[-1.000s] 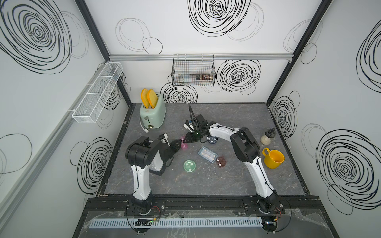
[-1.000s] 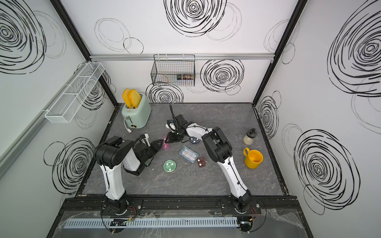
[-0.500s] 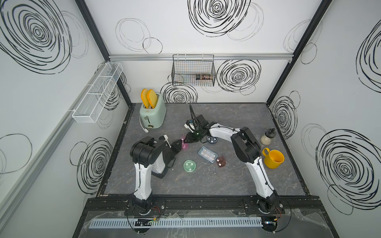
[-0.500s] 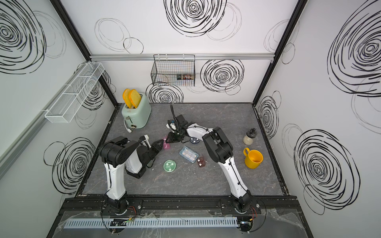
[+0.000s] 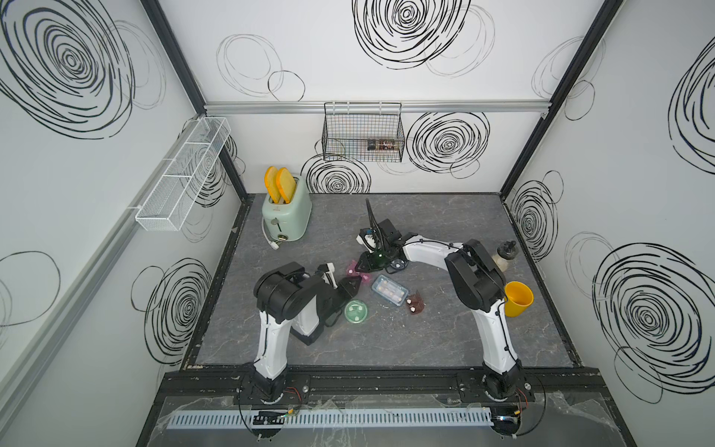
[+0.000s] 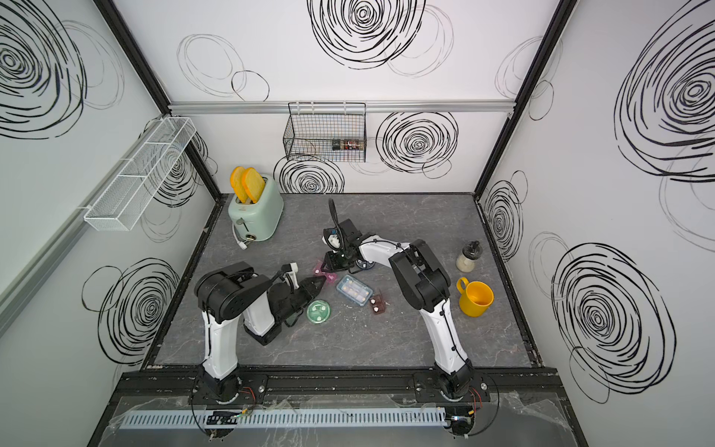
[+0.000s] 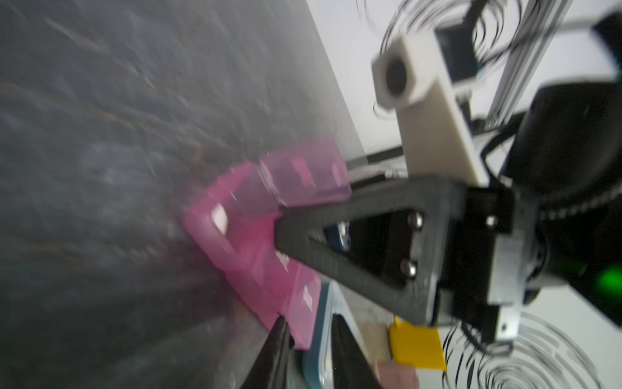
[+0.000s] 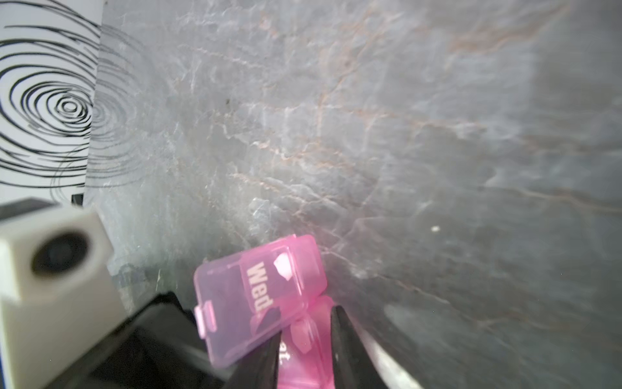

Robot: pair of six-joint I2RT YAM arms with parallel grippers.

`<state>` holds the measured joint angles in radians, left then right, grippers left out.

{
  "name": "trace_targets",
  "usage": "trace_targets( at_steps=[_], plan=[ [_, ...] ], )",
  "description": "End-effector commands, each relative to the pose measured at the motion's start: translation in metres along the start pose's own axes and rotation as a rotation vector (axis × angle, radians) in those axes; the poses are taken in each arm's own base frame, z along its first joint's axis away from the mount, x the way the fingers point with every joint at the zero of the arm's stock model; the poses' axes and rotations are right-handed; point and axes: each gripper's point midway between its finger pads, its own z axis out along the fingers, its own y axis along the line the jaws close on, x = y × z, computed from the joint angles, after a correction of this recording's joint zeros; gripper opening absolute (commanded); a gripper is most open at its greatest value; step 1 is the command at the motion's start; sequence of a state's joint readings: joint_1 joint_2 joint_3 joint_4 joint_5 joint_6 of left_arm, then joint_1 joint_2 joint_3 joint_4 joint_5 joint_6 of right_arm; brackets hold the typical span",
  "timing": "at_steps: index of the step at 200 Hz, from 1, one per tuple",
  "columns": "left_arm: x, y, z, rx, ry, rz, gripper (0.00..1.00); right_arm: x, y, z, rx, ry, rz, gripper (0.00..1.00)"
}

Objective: Close pillboxes
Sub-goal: Close the pillbox at the center of the board, then pick up the pillbox at the center of the board.

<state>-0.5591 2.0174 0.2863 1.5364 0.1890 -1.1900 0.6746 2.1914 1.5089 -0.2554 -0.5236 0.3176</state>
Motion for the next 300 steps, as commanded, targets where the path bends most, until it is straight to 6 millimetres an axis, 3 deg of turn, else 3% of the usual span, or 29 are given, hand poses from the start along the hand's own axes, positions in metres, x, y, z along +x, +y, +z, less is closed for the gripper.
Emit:
trace_targets(
  at_steps=[1,43,68,95,132,204,260,300],
  plan=[
    [0.035,0.055,-0.021,-0.219,0.175,-0.026,0.35,0.047,-0.015,0.015,0.073,0.122,0.046,0.29],
    [0.007,0.038,-0.033,-0.177,0.139,-0.005,0.39,0.048,-0.015,0.010,0.078,0.112,0.036,0.29],
    [-0.020,0.025,-0.040,-0.141,0.107,0.011,0.40,0.046,-0.015,0.009,0.076,0.111,0.027,0.30],
    [-0.043,0.024,-0.046,-0.203,0.076,0.084,0.40,0.034,-0.006,0.001,0.059,0.084,0.005,0.35],
    [-0.063,0.009,-0.049,-0.162,0.053,0.098,0.39,0.016,0.009,-0.021,0.050,0.045,-0.041,0.40],
    [-0.073,0.004,-0.047,-0.131,0.046,0.091,0.39,0.008,0.021,-0.045,0.034,0.017,-0.085,0.40],
    [-0.059,0.007,-0.044,-0.123,0.069,0.067,0.38,0.021,0.008,-0.027,0.109,0.075,-0.097,0.39],
    [-0.062,0.005,-0.034,-0.115,0.071,0.070,0.39,0.023,0.008,-0.015,0.142,0.094,-0.132,0.43]
  ],
)
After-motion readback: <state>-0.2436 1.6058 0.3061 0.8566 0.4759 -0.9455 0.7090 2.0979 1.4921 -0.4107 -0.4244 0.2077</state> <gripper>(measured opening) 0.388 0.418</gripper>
